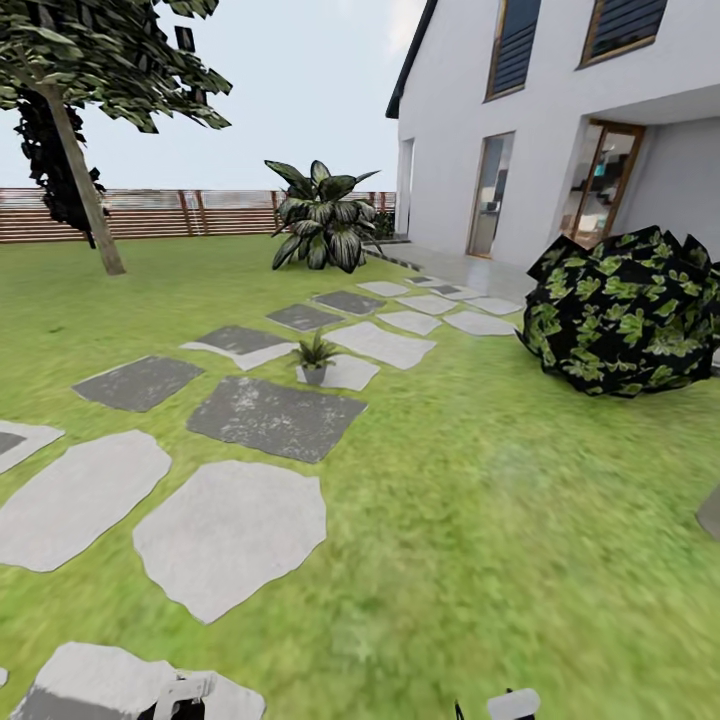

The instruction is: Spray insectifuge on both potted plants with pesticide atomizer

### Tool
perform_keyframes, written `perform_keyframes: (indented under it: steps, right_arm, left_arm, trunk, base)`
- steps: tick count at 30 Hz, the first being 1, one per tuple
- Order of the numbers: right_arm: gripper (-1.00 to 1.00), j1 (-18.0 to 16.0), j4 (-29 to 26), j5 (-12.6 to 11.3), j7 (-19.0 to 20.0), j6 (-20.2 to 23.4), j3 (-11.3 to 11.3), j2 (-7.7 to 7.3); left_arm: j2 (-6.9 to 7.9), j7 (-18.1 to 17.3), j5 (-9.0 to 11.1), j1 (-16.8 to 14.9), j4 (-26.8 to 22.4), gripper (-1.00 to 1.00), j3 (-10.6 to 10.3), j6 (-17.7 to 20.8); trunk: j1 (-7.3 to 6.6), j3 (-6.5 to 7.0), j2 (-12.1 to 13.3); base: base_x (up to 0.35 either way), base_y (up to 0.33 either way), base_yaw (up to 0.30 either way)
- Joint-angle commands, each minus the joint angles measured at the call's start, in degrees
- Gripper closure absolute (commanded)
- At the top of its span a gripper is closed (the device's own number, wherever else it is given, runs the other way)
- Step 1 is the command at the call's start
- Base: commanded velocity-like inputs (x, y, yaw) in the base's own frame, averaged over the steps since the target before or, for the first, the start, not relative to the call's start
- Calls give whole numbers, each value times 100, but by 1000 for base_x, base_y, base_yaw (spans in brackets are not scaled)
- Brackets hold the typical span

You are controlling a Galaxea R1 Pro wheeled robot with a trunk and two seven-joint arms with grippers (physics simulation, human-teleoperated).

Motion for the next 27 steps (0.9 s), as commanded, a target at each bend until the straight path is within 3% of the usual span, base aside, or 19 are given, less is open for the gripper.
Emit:
perform_keyframes:
  steps: [1, 27]
  right_arm:
    - [-100, -4, 7, 31, -58, -5, 44, 2]
    - [-100, -4, 7, 31, -57, -5, 44, 2]
  left_arm:
    - [1, -29, 56, -4, 5, 100, -13, -15]
    - [1, -29, 56, -3, 5, 100, -13, -15]
  trunk:
    - [3, -5, -2]
    - [3, -5, -2]
  base:
    - [341, 47, 0]
    - [341, 70, 0]
